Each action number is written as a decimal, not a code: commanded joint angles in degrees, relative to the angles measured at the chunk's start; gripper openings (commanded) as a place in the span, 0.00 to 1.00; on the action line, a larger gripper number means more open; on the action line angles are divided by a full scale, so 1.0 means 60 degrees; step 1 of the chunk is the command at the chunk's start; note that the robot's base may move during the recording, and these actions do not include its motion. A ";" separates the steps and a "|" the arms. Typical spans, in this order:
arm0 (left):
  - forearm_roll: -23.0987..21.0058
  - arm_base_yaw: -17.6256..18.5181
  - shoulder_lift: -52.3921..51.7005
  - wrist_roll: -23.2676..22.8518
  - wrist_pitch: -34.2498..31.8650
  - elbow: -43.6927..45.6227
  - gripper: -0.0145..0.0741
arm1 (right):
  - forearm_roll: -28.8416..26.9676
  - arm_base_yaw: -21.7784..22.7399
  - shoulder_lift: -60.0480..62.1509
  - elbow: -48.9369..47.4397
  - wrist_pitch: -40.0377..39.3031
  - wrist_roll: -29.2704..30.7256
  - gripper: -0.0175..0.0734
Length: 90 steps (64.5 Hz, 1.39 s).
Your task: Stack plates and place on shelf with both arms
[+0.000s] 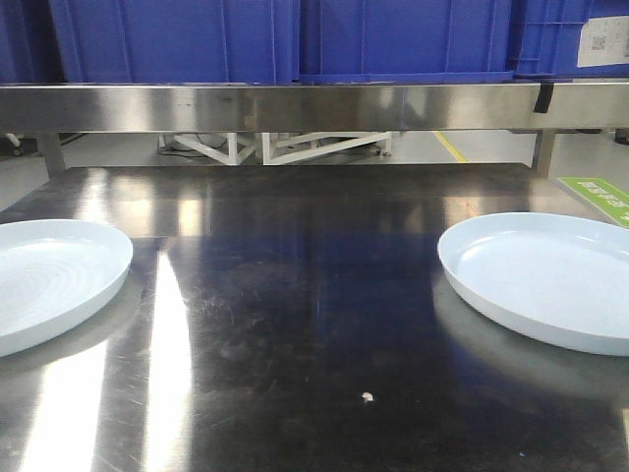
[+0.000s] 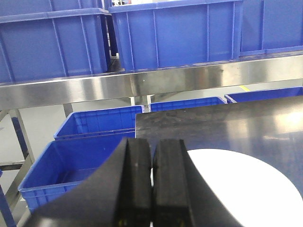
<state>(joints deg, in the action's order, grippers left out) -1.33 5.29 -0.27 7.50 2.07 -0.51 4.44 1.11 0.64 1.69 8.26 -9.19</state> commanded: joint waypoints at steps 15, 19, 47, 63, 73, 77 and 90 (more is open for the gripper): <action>-0.0061 -0.0004 -0.0217 -0.0001 -0.0779 -0.0024 0.26 | 0.0088 0.0034 0.0176 -0.0001 -0.0782 0.0025 0.25; -0.0061 -0.0004 -0.0217 -0.0001 -0.0840 -0.0024 0.26 | 0.0088 0.0034 0.0176 -0.0001 -0.0782 0.0025 0.25; -0.0085 -0.0004 0.0937 -0.0001 0.0767 0.2253 0.26 | 0.0088 0.0034 0.0176 -0.0001 -0.0782 0.0025 0.25; -0.0177 -0.0004 0.2803 0.0068 0.1247 0.4109 0.26 | 0.0088 0.0034 0.0176 -0.0001 -0.0782 0.0025 0.25; 0.0512 -0.0004 0.3914 0.0068 0.1455 0.4584 0.26 | 0.0088 0.0034 0.0176 -0.0001 -0.0782 0.0025 0.25; 0.0512 -0.0004 0.4537 0.0068 0.1792 0.4775 0.26 | 0.0088 0.0034 0.0176 -0.0001 -0.0782 0.0025 0.25; 0.0222 -0.0004 0.6782 -0.0045 0.3076 0.5777 0.26 | 0.0088 0.0034 0.0176 -0.0001 -0.0782 0.0025 0.25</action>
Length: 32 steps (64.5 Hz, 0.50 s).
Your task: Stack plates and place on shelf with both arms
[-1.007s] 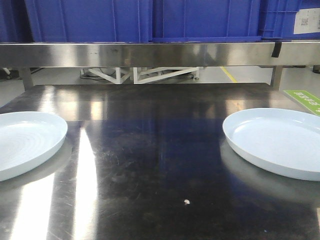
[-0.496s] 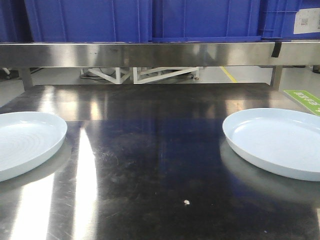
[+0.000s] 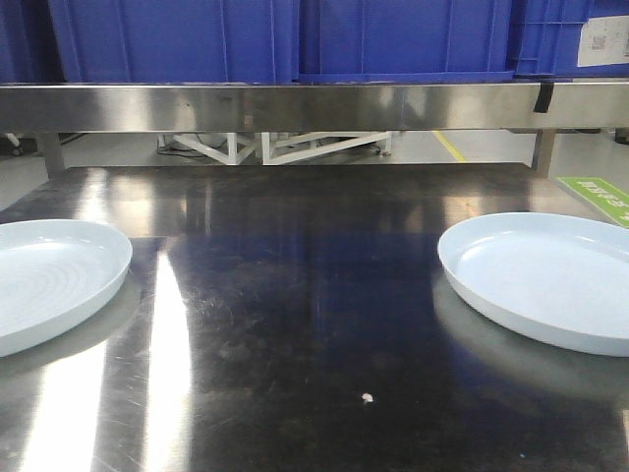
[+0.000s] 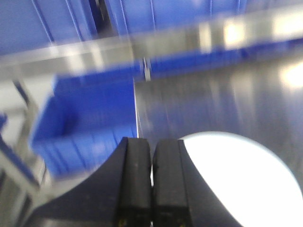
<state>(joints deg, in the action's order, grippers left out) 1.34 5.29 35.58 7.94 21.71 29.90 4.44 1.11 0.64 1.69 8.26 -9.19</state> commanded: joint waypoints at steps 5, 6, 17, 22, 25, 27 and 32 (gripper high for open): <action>-0.0653 -0.0004 0.1604 -0.0119 0.0215 0.1163 0.26 | 0.0088 0.0034 0.0176 -0.0001 -0.0782 0.0025 0.25; -0.0742 -0.0004 0.1758 -0.0119 0.0279 0.1243 0.26 | 0.0088 0.0034 0.0176 -0.0001 -0.0782 0.0025 0.25; -0.1076 -0.0004 0.3582 -0.0119 0.1319 0.2131 0.26 | 0.0088 0.0034 0.0176 -0.0001 -0.0782 0.0025 0.25; -0.0951 -0.0004 0.4370 -0.0119 0.1857 0.2540 0.26 | 0.0088 0.0034 0.0176 -0.0001 -0.0782 0.0025 0.25; -0.0892 -0.0089 0.4848 -0.0119 0.2200 0.2872 0.26 | 0.0088 0.0034 0.0176 -0.0001 -0.0782 0.0025 0.25; -0.0904 -0.0174 0.5114 -0.0119 0.2411 0.3082 0.26 | 0.0088 0.0034 0.0176 -0.0001 -0.0782 0.0025 0.25; -0.0932 -0.0418 0.5798 -0.0119 0.2933 0.3699 0.26 | 0.0088 0.0034 0.0176 -0.0001 -0.0782 0.0025 0.25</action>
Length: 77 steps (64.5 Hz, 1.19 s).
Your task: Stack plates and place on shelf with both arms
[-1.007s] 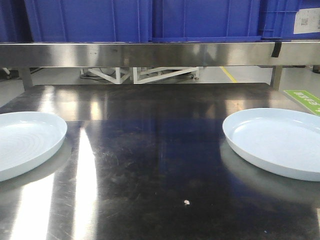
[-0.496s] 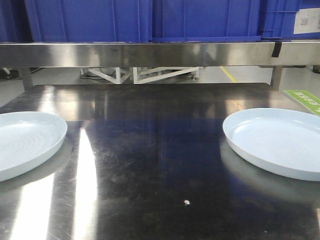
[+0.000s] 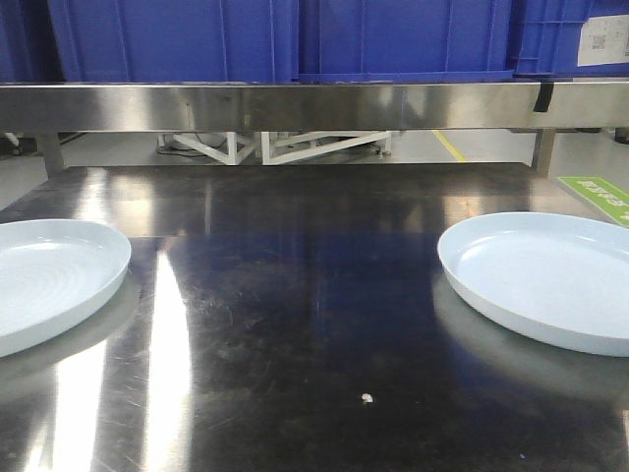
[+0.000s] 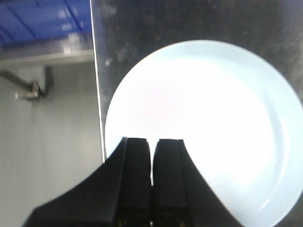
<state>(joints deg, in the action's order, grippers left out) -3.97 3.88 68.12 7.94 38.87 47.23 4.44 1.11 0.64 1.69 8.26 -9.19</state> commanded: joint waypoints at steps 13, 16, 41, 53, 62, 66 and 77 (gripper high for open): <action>-0.0208 -0.0952 0.1862 -0.0119 0.1965 0.1995 0.26 | 0.0088 0.0034 0.0176 -0.0001 -0.0782 0.0025 0.25; -0.0208 -0.1094 0.2131 -0.0119 0.2270 0.2187 0.26 | 0.0088 0.0034 0.0176 -0.0001 -0.0782 0.0025 0.25; -0.0208 -0.1096 0.3487 -0.0119 0.1813 0.2432 0.66 | 0.0088 0.0034 0.0176 -0.0001 -0.0782 0.0025 0.25; -0.0034 -0.1096 0.3749 -0.0119 0.1870 0.2432 0.71 | 0.0088 0.0034 0.0176 -0.0001 -0.0782 0.0025 0.25; -0.0034 -0.1096 0.4078 -0.0119 0.1815 0.2432 0.67 | 0.0088 0.0034 0.0176 -0.0001 -0.0782 0.0025 0.25; -0.0034 -0.1096 0.4215 -0.0119 0.1815 0.2432 0.65 | 0.0088 0.0034 0.0176 -0.0001 -0.0782 0.0025 0.25; -0.0051 -0.1096 0.4253 -0.0119 0.1800 0.2432 0.59 | 0.0088 0.0034 0.0176 -0.0001 -0.0782 0.0025 0.25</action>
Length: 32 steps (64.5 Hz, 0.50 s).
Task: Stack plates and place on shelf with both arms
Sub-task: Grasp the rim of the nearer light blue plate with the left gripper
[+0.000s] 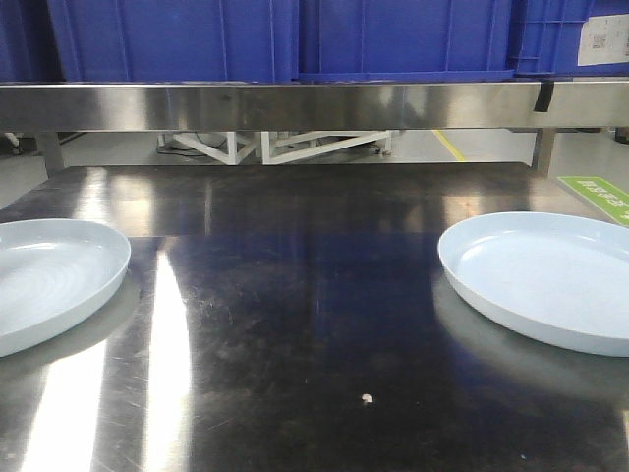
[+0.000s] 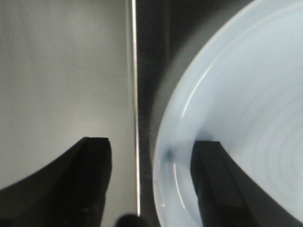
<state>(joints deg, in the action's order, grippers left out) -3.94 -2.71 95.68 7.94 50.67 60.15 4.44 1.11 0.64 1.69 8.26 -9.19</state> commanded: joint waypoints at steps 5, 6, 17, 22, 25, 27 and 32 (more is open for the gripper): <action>-0.0056 0.0002 -0.0340 -0.0119 -0.0121 0.0280 0.53 | 0.0088 0.0034 0.0176 -0.0001 -0.0782 0.0025 0.25; -0.0056 0.0002 -0.0340 -0.0119 -0.0121 0.0280 0.52 | 0.0088 0.0034 0.0176 -0.0001 -0.0782 0.0025 0.25; -0.0076 0.0002 -0.0358 -0.0119 0.0209 0.0456 0.28 | 0.0088 0.0034 0.0176 -0.0001 -0.0782 0.0025 0.25; -0.0120 0.0002 -0.0373 -0.0119 0.0614 0.0742 0.26 | 0.0088 0.0034 0.0176 -0.0001 -0.0782 0.0025 0.25; -0.0139 0.0002 -0.0396 -0.0119 0.0891 0.0940 0.26 | 0.0088 0.0034 0.0176 -0.0001 -0.0782 0.0025 0.25; -0.0203 0.0002 -0.0395 -0.0119 0.1105 0.1120 0.26 | 0.0088 0.0034 0.0176 -0.0001 -0.0782 0.0025 0.25; -0.0498 0.0002 -0.0461 -0.0119 0.1567 0.1513 0.26 | 0.0088 0.0034 0.0176 -0.0001 -0.0782 0.0025 0.25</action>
<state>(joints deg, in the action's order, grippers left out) -4.84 -2.71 95.68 7.82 57.24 65.50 4.44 1.11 0.64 1.69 8.26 -9.19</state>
